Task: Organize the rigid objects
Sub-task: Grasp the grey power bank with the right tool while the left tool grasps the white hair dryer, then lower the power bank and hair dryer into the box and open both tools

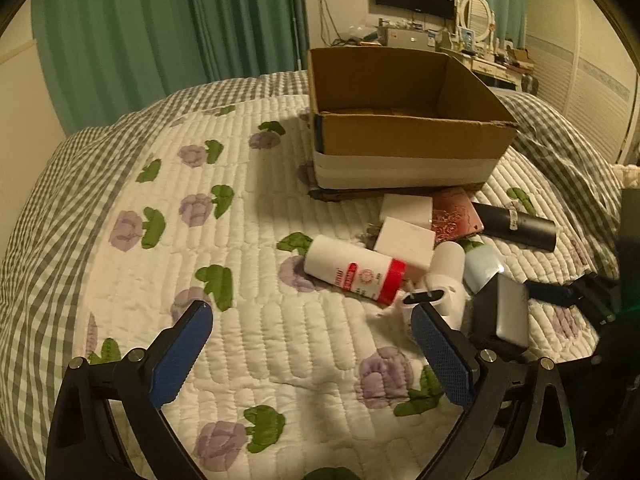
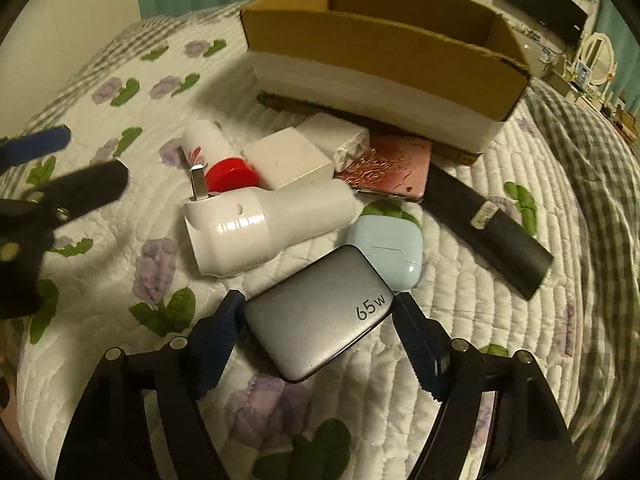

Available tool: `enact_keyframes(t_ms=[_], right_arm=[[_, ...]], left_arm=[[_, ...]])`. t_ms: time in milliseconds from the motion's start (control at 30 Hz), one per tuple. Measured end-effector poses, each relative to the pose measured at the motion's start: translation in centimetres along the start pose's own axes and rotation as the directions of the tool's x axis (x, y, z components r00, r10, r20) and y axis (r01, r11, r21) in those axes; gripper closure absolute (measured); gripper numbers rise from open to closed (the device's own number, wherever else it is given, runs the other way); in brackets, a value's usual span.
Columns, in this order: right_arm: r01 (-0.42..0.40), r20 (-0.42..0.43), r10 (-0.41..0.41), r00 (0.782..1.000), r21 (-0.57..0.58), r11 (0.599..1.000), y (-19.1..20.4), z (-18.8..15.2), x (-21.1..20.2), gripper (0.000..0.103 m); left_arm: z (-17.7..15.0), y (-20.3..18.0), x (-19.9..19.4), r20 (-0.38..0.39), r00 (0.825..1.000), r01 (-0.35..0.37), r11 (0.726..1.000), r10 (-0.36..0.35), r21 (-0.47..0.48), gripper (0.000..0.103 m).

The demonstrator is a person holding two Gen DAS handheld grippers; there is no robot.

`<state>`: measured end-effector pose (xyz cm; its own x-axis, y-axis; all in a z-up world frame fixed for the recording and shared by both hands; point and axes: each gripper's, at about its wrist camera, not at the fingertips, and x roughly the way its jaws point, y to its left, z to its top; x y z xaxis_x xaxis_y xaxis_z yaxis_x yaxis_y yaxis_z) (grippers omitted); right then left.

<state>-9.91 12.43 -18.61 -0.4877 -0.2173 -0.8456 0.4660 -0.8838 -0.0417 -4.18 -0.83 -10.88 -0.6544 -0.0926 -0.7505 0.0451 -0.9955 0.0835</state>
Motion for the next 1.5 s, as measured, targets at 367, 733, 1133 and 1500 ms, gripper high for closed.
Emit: enact_keyframes(t_ms=[367,733,1133,1500], right_arm=[[0.151,0.111,-0.174,0.978,0.186,0.971,-6.5,1.0,-4.8,0.028],[0.154,0.104,-0.179,0.978,0.209,0.966,-6.8,1.1,-4.6,0.028],[0.122,0.185,-0.163,0.969,0.216,0.969,-6.3,2.5,-8.6,0.028],[0.077,0.352,-0.127,0.927,0.153,0.985,-7.2,11.9,-13.8,0.028]], left_arm=[[0.3,-5.2,2.7,-0.117,0.982,0.16,0.985,-0.151,0.071,0.019],[1.0,-7.0,4.5,-0.241,0.945,0.248,0.964,-0.219,0.095,0.048],[3.8,-3.9,-2.7,-0.042,0.988,0.154,0.984,-0.15,0.086,0.048],[14.0,-1.6,-3.1,0.101,0.989,0.101,0.995,-0.103,0.025,0.048]])
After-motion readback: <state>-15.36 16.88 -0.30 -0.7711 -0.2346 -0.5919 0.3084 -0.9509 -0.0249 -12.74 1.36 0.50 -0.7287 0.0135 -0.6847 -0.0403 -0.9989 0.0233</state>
